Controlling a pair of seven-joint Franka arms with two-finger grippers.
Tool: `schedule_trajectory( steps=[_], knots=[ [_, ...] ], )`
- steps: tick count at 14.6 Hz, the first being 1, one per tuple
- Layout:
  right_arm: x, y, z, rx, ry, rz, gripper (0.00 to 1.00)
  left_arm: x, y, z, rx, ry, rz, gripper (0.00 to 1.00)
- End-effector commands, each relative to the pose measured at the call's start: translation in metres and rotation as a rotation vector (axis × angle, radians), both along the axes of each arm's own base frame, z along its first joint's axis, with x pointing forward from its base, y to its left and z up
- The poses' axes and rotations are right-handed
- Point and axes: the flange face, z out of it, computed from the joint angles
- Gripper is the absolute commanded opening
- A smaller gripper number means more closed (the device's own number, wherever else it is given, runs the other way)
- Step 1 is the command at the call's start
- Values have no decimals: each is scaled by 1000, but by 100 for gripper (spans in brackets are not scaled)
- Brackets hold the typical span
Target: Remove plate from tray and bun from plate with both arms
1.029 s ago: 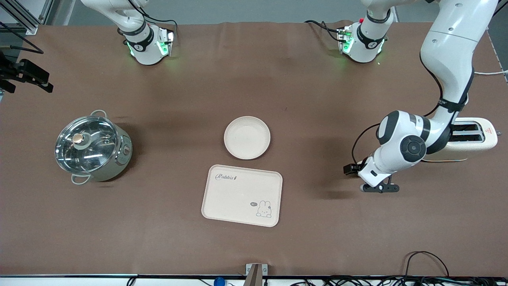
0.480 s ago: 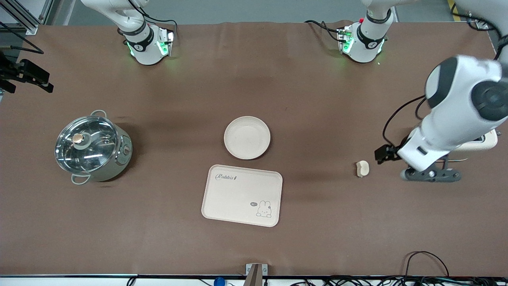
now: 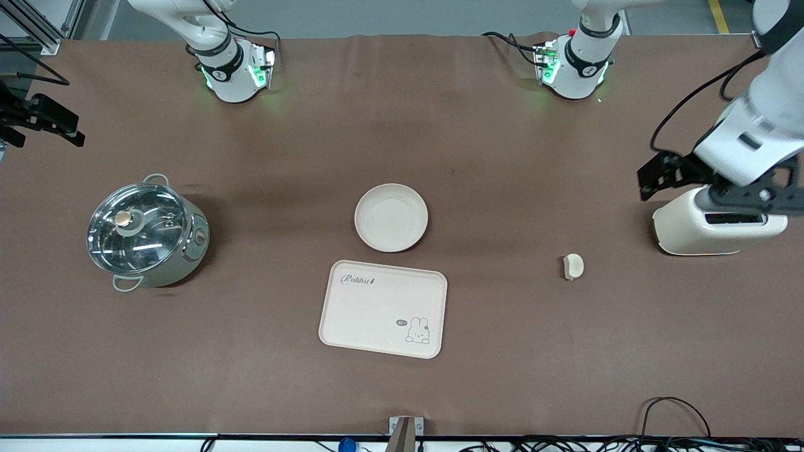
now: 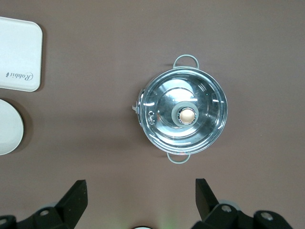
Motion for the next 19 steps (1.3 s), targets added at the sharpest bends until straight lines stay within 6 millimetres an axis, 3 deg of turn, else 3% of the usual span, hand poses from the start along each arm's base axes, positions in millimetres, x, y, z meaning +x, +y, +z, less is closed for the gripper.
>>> schedule_trajectory(
  steps=[1, 4, 10, 15, 19],
  knots=[
    [-1, 1, 2, -3, 3, -4, 100, -17, 2, 7, 16, 32, -9, 100],
    [-2, 2, 2, -2, 3, -3, 100, -27, 6, 13, 26, 51, 2, 100],
    [-2, 2, 0, -1, 6, -3, 100, -29, 16, 6, -45, 23, 22, 100],
    [-2, 2, 0, 0, 6, -3, 100, -52, 15, -5, -92, -26, 21, 100],
    [-1, 2, -1, 0, 7, -3, 100, -50, 14, 0, -88, -27, 22, 100]
  ],
)
